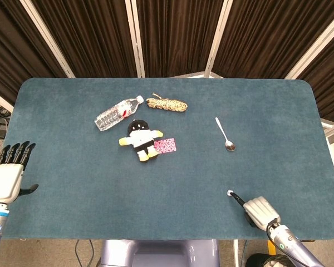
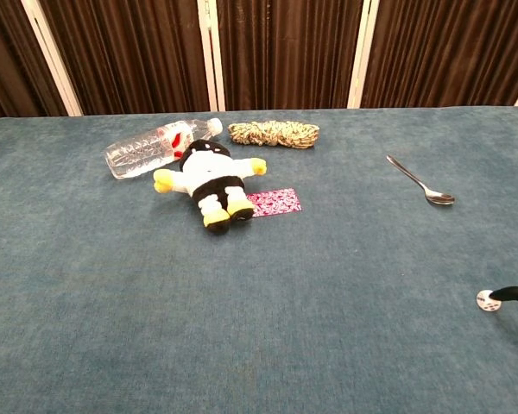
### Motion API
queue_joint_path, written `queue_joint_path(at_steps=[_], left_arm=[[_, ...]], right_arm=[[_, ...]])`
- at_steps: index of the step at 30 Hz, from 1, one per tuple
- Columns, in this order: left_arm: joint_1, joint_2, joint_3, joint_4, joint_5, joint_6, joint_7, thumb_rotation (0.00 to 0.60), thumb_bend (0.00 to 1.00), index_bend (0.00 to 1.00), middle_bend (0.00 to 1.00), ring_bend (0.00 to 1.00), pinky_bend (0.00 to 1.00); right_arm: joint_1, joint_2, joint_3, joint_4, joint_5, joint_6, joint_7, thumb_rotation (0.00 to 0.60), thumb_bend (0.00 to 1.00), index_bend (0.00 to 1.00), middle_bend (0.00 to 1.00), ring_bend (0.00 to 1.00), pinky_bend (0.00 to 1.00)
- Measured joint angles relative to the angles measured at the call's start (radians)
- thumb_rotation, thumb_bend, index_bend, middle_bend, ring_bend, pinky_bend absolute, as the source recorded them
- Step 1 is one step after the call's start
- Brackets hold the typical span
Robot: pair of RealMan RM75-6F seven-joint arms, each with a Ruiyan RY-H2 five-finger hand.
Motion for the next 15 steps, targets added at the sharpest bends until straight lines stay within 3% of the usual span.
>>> queue_joint_path(at_steps=[15], left_arm=[[0.0,0.003,0.0,-0.008,-0.003,-0.008,0.003,0.6,0.0,0.0,0.0,0.0,0.0]], right_arm=[[-0.027,0.059,-0.013,0.016,0.02,0.047,0.059,0.6,0.7,0.0,0.74,0.74,1.0]])
